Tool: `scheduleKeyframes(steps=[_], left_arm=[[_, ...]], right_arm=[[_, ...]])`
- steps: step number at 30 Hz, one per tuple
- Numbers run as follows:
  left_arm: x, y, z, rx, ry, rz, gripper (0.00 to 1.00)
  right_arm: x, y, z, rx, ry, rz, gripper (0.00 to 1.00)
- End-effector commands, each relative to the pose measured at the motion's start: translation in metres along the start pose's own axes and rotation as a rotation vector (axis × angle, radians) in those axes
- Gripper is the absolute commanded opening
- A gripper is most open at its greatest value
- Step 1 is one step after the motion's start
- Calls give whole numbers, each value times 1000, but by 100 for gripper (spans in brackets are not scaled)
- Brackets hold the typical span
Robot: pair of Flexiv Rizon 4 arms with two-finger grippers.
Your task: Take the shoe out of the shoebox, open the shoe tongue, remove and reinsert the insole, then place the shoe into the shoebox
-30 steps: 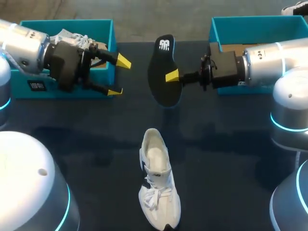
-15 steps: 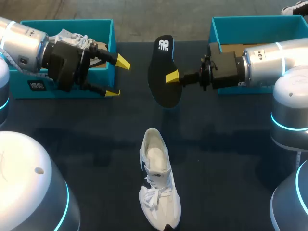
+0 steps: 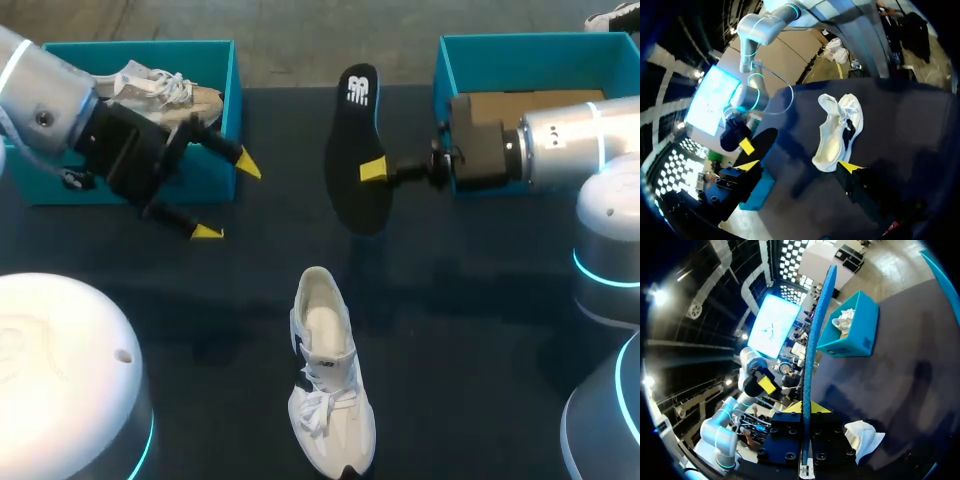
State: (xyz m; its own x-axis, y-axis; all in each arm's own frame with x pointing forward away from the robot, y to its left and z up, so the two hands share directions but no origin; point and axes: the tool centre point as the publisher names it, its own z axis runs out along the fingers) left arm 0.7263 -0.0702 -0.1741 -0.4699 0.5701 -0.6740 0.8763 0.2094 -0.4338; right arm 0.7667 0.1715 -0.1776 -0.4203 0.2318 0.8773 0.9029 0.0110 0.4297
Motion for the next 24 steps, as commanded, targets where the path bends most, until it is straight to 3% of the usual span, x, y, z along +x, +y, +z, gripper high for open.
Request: scheduleKeyframes(steps=[1,2,3,20,24], left_arm=[[7,-10,1,-60,147,-279,100],[8,-13,3,-137,184,-250,100],[9,-17,8,-303,272,-167,100],[9,-17,8,-303,272,-167,100],[14,-8,15,-370,292,-371,100]], right_arm=[[-3,-6,3,-26,-14,-31,0],[-4,-7,3,-31,-30,-40,0],[-8,-8,4,-34,-53,-32,0],[-8,-8,4,-34,-53,-32,0],[-13,-9,8,-59,-61,-60,0]])
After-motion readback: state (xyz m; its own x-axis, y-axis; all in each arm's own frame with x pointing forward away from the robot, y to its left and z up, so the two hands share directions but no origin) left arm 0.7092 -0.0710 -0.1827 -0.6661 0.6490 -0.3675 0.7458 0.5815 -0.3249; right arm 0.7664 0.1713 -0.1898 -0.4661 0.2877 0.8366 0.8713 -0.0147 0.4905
